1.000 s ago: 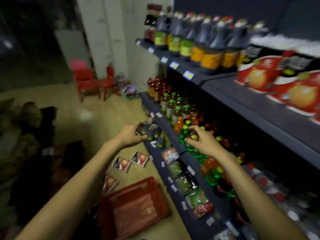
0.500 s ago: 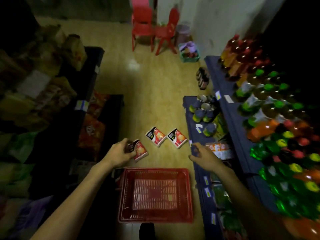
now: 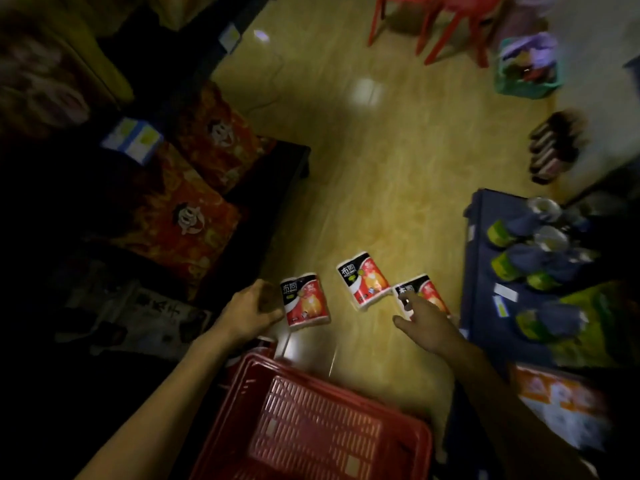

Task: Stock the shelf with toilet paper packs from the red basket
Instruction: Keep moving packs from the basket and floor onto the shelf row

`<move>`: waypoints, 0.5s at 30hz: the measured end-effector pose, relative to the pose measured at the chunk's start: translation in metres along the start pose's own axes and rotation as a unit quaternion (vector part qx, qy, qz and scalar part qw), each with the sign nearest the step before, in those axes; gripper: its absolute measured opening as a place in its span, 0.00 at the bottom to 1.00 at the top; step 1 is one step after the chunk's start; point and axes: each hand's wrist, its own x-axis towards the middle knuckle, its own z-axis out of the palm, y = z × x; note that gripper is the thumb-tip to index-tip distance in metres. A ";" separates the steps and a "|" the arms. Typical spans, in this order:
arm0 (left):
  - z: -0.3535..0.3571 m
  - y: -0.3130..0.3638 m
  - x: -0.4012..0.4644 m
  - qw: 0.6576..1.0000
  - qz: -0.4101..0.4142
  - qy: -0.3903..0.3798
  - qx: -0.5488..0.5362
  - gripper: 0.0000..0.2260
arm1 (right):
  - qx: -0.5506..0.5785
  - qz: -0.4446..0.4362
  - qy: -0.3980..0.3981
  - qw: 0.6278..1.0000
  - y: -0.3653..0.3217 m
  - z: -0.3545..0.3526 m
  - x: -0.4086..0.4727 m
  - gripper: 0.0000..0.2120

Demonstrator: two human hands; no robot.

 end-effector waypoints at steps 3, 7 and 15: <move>0.050 -0.038 0.076 1.000 -0.022 0.022 -0.001 0.26 | -0.011 -0.029 -0.006 0.999 0.028 0.047 0.079 0.23; 0.118 -0.083 0.173 0.998 -0.046 0.031 -0.025 0.31 | -0.016 -0.048 -0.005 0.999 0.069 0.103 0.169 0.23; 0.218 -0.161 0.311 0.981 -0.112 0.033 -0.154 0.37 | -0.018 -0.090 0.041 0.995 0.136 0.157 0.280 0.23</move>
